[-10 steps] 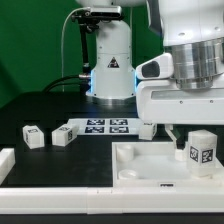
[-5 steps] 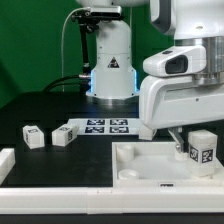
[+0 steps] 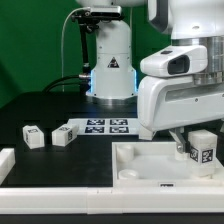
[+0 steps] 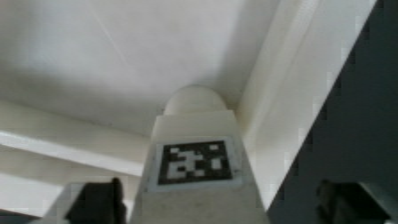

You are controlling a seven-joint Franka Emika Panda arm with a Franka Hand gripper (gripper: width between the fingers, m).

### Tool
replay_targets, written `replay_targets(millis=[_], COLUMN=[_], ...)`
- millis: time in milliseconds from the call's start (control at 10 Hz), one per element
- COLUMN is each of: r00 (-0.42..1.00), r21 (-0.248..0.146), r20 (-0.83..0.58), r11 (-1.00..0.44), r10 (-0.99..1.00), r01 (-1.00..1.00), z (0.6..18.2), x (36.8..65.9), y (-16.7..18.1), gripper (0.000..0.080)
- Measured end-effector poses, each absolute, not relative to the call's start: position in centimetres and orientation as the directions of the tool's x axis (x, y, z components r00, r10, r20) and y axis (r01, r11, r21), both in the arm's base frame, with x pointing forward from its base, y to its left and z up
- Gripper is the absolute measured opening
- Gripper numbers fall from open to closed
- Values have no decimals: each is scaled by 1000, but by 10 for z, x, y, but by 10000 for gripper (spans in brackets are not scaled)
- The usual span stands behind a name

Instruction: Assemble one leg

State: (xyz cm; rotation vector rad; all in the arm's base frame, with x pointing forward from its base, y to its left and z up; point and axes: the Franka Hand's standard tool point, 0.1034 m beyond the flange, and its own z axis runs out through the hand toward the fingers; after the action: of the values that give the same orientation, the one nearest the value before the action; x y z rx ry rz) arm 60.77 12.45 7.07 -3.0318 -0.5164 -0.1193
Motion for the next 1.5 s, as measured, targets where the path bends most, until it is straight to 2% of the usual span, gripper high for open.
replay_targets(millis=[100,200,500,800,1100,1500], r00=[941,941,965,977,789,518], r21=[-50,-49,-48,-86,-105,-125], r20=[87,87,104,85,46,-15], r11=[-942,-942,-968,-979,-789,-513], r10=[328,327,240,-194,-612,-855], r01=[333,332,245,-187,-606,-850], z=[71,71,71,70,69,68], x=[608,608,609,609,609,608], y=[124,124,125,125,125,127], gripper=[380,293,294,294,294,294])
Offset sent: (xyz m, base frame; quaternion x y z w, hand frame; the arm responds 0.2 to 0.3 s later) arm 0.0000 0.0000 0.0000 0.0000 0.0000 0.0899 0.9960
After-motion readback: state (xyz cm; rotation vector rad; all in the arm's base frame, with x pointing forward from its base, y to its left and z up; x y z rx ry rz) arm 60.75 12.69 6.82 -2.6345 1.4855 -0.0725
